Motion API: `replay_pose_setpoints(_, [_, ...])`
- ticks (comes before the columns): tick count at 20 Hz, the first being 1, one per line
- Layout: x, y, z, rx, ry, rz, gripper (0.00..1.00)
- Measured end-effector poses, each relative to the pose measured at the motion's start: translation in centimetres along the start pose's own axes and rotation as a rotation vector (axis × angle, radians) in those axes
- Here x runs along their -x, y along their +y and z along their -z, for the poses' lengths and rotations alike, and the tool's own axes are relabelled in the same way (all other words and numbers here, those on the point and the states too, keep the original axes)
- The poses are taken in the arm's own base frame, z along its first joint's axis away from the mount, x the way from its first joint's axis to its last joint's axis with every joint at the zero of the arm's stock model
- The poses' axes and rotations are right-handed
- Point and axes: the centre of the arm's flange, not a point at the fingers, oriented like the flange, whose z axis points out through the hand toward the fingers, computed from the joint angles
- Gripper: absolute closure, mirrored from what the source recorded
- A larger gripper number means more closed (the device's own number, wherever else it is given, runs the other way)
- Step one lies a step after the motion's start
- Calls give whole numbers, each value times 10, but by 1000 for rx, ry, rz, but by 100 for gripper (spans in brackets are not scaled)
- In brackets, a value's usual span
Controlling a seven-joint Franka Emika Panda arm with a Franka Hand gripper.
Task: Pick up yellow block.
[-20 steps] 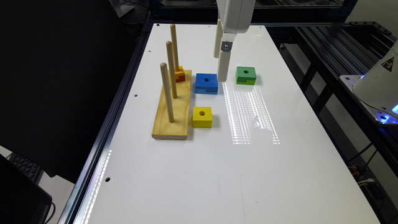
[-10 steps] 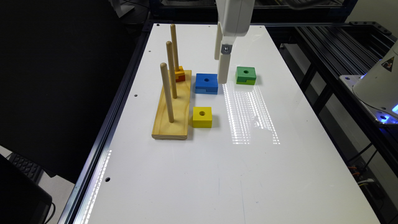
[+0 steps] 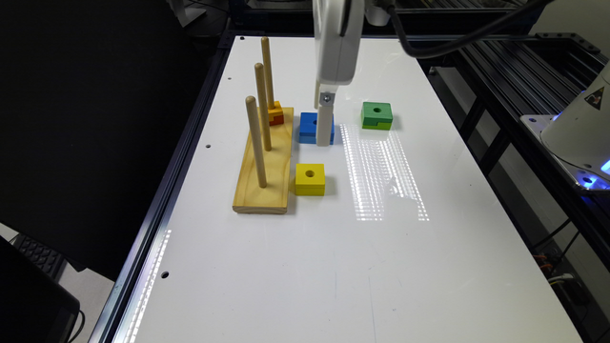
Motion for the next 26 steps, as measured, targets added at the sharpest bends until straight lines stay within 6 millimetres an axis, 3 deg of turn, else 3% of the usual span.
replay_pose_setpoints(19, [-2,1,-36,15,-18,1,0])
replay_pose_setpoints(26, [-3,3,-70,14,-24,-1,0])
